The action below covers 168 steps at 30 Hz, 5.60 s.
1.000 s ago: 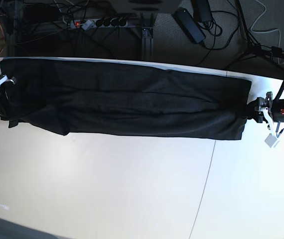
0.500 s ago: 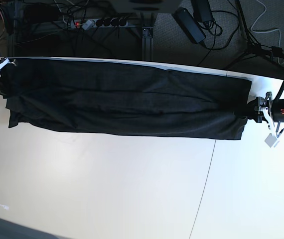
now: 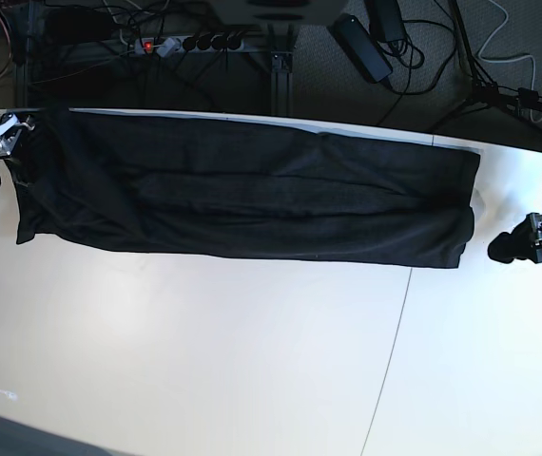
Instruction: Fold the T-shirt properly
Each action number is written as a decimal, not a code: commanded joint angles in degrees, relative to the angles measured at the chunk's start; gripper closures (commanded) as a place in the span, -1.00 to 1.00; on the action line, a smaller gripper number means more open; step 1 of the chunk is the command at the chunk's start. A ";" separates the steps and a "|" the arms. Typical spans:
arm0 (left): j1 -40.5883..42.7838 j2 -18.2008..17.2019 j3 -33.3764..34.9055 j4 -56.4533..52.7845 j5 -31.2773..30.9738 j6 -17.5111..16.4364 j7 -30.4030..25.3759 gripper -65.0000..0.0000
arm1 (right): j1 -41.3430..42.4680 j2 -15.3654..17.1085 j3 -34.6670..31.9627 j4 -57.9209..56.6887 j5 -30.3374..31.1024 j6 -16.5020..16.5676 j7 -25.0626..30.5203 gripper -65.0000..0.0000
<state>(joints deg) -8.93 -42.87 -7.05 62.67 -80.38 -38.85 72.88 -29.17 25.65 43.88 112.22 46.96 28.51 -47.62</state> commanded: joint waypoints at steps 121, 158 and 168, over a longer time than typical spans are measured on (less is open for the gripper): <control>-8.04 10.27 0.72 -4.68 28.24 -1.15 -20.65 1.00 | 14.25 2.80 -2.86 -19.10 5.22 3.89 4.94 1.00; 3.34 33.53 17.97 35.36 48.35 8.50 -14.34 1.00 | 14.73 4.66 -2.69 -19.10 4.63 3.87 5.60 1.00; 3.37 38.34 23.63 35.34 56.89 11.23 -16.96 1.00 | 14.71 4.66 -2.69 -19.10 4.70 3.87 5.60 1.00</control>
<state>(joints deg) -4.47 -4.84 16.49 97.01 -22.33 -28.32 57.34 -14.90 28.88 40.51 92.29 50.78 28.53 -43.53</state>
